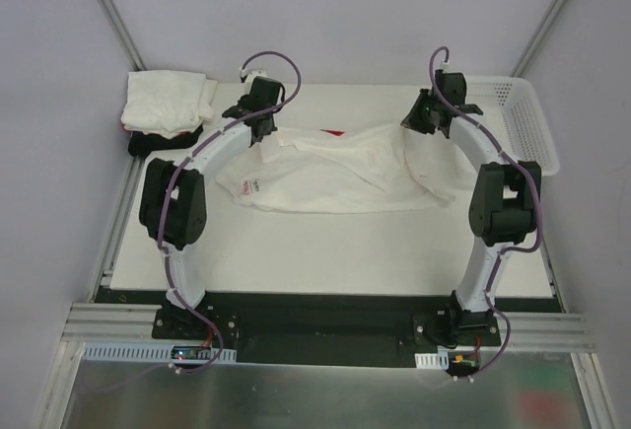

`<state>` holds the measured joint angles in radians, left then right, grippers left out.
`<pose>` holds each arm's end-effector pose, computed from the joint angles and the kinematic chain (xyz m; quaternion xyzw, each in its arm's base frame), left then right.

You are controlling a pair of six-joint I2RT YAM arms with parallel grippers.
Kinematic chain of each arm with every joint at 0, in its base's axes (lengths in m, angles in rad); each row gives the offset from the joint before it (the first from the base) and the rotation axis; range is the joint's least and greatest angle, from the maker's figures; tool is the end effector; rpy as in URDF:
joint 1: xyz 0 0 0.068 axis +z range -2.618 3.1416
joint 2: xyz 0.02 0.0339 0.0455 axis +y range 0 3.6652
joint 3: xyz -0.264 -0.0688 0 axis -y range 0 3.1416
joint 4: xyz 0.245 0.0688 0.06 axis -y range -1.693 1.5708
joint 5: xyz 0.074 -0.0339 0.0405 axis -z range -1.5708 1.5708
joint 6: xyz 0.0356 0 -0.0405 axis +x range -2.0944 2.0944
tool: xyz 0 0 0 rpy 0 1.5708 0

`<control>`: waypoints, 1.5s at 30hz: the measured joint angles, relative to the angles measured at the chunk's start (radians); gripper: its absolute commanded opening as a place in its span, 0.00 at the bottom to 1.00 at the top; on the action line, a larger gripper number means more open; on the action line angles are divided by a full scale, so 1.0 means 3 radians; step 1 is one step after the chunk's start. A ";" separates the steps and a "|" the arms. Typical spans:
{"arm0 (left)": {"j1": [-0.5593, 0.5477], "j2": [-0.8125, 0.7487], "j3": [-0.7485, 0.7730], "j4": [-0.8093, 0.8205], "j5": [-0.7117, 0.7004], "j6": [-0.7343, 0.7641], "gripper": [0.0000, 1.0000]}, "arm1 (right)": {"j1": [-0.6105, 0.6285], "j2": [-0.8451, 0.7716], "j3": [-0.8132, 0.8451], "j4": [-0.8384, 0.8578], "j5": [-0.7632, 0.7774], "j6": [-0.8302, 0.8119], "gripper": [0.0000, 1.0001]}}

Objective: Fold and stack the t-shirts

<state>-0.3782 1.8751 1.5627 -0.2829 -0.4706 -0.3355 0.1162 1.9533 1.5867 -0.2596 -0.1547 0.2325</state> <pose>0.4132 -0.1468 0.2879 -0.0909 0.8612 0.0338 0.4990 0.4535 0.0585 0.2626 0.0165 0.8884 0.1465 0.4348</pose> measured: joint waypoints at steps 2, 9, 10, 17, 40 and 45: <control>0.0000 0.0182 0.0070 -0.0001 0.0092 -0.0053 0.00 | -0.0028 0.0000 0.0056 -0.0036 -0.0008 -0.0022 0.23; 0.0000 0.0306 0.0173 0.0003 0.0256 -0.0108 0.21 | -0.0088 0.0134 0.0474 -0.0136 -0.0047 -0.0048 0.27; 0.0000 0.0292 0.0179 0.0018 0.0264 -0.0108 0.23 | -0.0090 0.0153 0.0510 -0.0136 -0.0061 -0.0046 0.28; 0.0000 0.0074 0.0179 0.0033 0.0320 -0.0062 0.37 | 0.0010 -0.0155 -0.0284 0.0088 -0.0158 0.0048 0.31; -0.0003 -0.0580 -0.0608 -0.0008 0.0580 -0.0148 0.37 | 0.0179 -0.0598 -0.1330 0.0455 -0.0240 0.0165 0.34; -0.0003 -0.0635 -0.0670 -0.0020 0.0609 -0.0177 0.38 | 0.0191 -0.0603 -0.1600 0.0537 -0.0259 0.0224 0.37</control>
<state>-0.3790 1.6848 1.3617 -0.2890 -0.2878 -0.3885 0.1734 1.7725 1.1069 -0.0986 -0.2325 0.2996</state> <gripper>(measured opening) 0.372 0.352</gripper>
